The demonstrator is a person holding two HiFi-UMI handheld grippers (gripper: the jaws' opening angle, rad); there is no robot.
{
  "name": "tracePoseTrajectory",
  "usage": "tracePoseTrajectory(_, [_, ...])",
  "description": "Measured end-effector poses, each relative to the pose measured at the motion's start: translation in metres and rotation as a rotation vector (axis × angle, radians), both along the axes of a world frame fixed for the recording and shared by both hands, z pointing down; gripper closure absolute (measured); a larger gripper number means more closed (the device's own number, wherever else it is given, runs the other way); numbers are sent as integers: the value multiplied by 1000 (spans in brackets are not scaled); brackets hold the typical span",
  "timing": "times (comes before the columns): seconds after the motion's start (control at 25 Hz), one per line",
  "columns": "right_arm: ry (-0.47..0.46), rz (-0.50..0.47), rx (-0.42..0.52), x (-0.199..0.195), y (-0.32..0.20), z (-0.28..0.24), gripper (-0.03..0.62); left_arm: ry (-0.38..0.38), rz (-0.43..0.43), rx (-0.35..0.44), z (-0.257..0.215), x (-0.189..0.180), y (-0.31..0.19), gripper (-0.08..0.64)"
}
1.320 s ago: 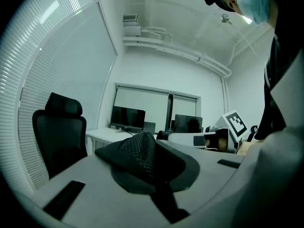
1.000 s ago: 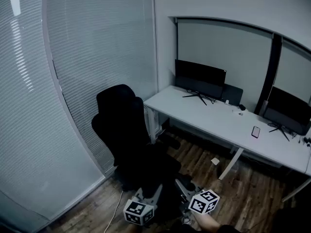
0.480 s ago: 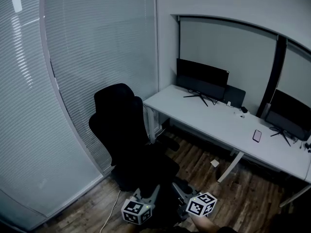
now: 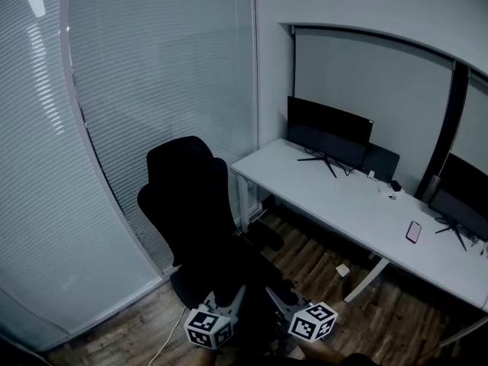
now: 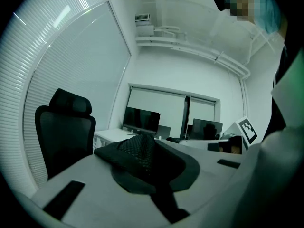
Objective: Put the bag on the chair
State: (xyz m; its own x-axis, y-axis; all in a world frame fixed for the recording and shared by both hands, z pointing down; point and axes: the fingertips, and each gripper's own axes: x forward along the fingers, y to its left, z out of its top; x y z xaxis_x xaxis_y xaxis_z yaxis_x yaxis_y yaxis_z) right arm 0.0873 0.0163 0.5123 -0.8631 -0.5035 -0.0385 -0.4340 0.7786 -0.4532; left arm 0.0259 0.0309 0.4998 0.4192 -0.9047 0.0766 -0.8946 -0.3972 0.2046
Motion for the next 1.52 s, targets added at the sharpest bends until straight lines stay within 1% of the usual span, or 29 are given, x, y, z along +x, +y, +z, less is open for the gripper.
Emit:
tracePoseTrajectory(0.36, [0, -104, 75, 15, -75, -26, 529, 1, -115, 68, -24, 11, -73, 531])
tracePoseTrajectory(0.48, [-11, -102, 83, 13, -94, -34, 529, -7, -123, 73, -30, 9, -91, 531])
tracePoseTrajectory(0.64, [-32, -82, 87, 9, -116, -46, 529, -19, -113, 89, -41, 4, -111, 531])
tracePoseTrajectory(0.88, [-49, -29, 116, -10, -142, -60, 529, -32, -60, 123, -56, -18, -143, 531])
tracePoseTrajectory(1.0, [-47, 2, 111, -26, -154, -61, 529, -25, -28, 119, -57, -35, -159, 531])
tracePoseTrajectory(1.28, [-57, 89, 94, -75, -184, -65, 529, -15, 71, 103, -64, -85, -202, 531])
tracePoseTrajectory(1.52, [-66, 179, 96, -120, -207, -61, 529, -25, 153, 118, -64, -131, -231, 531])
